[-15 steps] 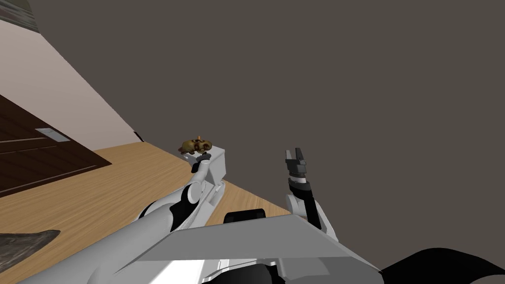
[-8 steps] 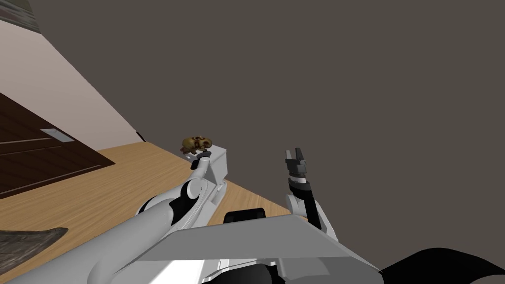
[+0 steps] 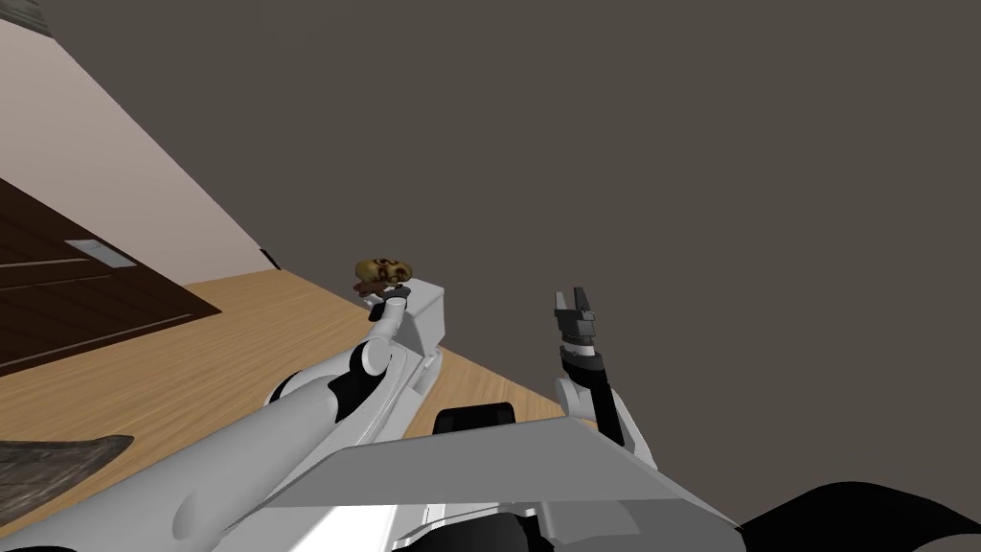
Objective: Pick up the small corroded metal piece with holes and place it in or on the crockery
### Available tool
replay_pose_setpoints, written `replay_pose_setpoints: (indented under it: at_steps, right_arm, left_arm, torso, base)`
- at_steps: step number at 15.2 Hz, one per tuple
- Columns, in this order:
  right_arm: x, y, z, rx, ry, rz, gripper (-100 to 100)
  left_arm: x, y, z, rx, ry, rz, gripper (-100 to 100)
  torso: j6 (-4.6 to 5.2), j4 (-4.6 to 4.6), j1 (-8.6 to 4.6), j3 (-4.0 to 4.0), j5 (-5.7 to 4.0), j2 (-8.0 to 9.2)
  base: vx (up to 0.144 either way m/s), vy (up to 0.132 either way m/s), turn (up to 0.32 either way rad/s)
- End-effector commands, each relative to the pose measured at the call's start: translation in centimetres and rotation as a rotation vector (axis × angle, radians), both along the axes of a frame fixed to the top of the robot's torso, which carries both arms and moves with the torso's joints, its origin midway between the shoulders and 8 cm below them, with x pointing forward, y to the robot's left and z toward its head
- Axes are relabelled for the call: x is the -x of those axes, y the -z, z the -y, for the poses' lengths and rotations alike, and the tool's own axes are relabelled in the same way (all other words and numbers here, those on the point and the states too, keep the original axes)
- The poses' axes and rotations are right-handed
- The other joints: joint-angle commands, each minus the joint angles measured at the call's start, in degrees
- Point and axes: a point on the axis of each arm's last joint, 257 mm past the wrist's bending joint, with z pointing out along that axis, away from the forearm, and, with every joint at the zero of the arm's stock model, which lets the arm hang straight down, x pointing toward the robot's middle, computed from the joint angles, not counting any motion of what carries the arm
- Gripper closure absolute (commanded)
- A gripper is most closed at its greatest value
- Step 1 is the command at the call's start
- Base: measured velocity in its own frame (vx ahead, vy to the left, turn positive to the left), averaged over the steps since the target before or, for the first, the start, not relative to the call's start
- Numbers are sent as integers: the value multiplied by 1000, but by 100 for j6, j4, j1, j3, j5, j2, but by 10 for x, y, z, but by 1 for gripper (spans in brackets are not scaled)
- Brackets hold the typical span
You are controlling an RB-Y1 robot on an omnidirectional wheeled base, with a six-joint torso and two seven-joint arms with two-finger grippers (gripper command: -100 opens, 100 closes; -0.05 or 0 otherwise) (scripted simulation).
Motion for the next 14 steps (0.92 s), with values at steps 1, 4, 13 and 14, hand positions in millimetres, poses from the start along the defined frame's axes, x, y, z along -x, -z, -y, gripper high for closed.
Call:
replay_pose_setpoints:
  at_steps: [1, 4, 13, 14]
  right_arm:
    - [0, 0, 0, 0, 0, 0, 0]
    - [0, 0, 0, 0, 0, 0, 0]
    - [0, 0, 0, 0, 0, 0, 0]
    - [0, 0, 0, 0, 0, 0, 0]
  left_arm:
    - [-5, -14, 1, -3, 10, 15, 100]
    - [-16, -37, -1, -11, 36, 28, 100]
    - [-8, -25, -34, 16, 36, -18, 100]
    - [-4, -17, -38, 24, 34, -32, 100]
  torso:
    - [0, 0, 0, 0, 0, 0]
    - [-5, 21, -4, 21, -14, 20]
    - [-42, 45, -2, 29, -38, 7]
    - [-48, 39, -2, 22, -35, -1]
  base:
    - [-17, 61, -10]
    - [1, 83, 17]
    - [114, 92, 101]
    - [205, 33, 157]
